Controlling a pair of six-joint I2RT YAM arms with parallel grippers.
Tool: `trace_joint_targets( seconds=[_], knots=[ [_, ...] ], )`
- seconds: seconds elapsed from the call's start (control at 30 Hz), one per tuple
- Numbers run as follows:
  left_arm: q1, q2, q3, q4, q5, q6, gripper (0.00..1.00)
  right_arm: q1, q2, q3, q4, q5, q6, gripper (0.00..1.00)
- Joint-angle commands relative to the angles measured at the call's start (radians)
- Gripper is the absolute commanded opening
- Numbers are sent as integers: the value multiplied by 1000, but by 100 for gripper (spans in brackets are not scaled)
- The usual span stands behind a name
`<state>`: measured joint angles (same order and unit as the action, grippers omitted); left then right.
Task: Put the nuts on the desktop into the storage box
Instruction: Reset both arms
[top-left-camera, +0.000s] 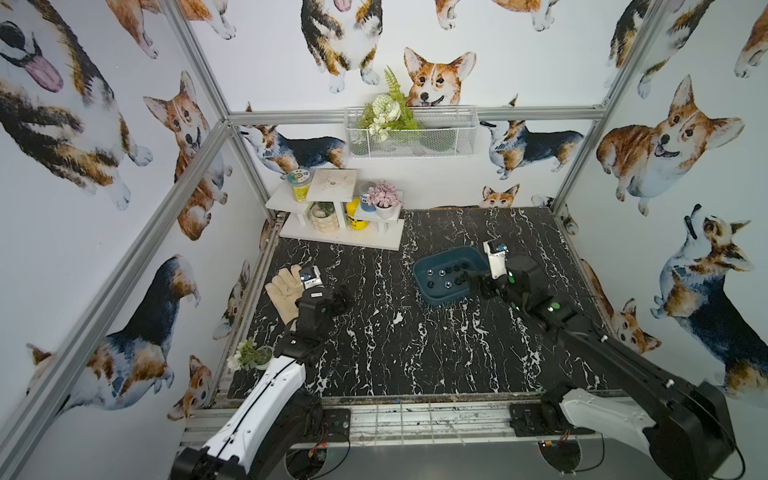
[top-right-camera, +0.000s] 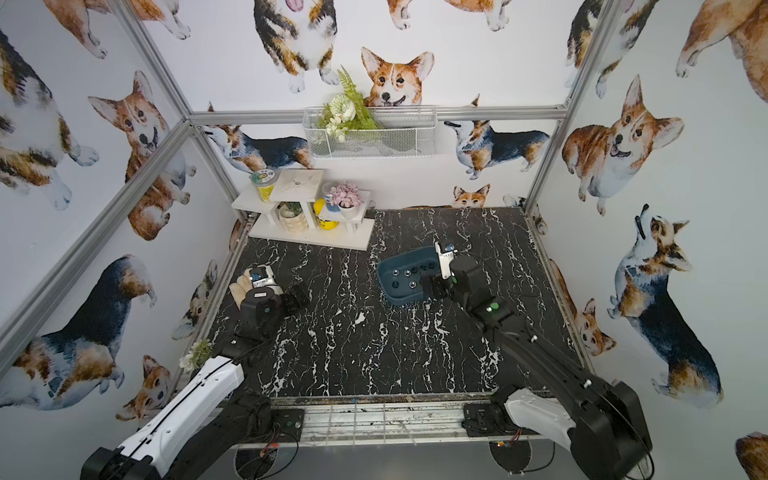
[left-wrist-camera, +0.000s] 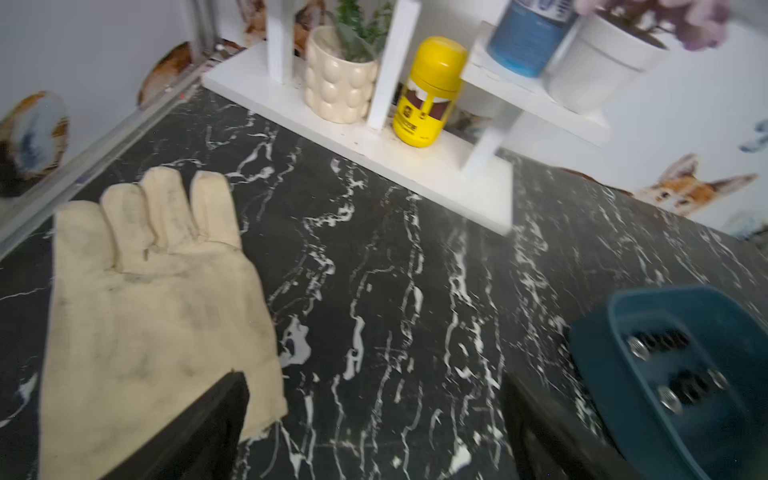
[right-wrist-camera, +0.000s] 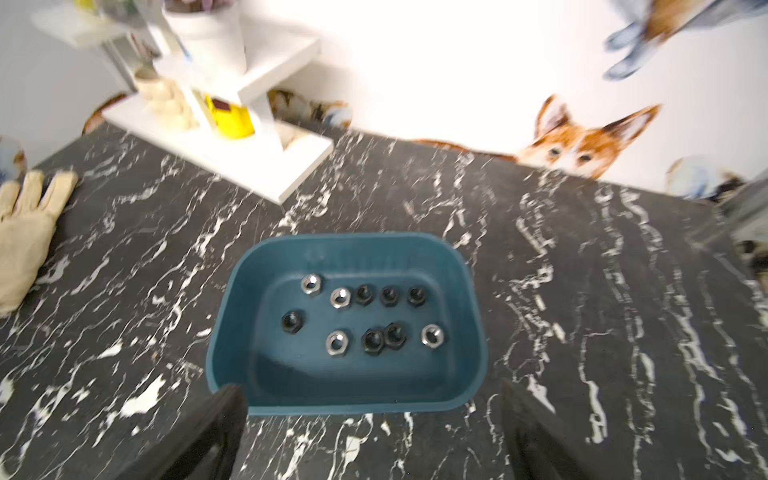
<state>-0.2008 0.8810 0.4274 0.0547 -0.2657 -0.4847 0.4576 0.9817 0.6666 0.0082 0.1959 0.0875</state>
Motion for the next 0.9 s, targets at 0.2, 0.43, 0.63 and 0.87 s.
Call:
trace_joint_targets(
  seconds=[0.2,0.43,0.63,0.87],
  knots=[
    [23,110,-225,694,-63,379,100,-156,-253,-387,461,202,2,100],
    [29,380,-194,923,18,562,100,-360,-150,-641,921,-8,-42,100],
    [128,582,-179,1086,179,544,100,-447,127,-660,1236,-176,-77,100],
    [195,684,-179,1176,277,508,100,-466,508,-642,1565,-280,-95,100]
  ],
)
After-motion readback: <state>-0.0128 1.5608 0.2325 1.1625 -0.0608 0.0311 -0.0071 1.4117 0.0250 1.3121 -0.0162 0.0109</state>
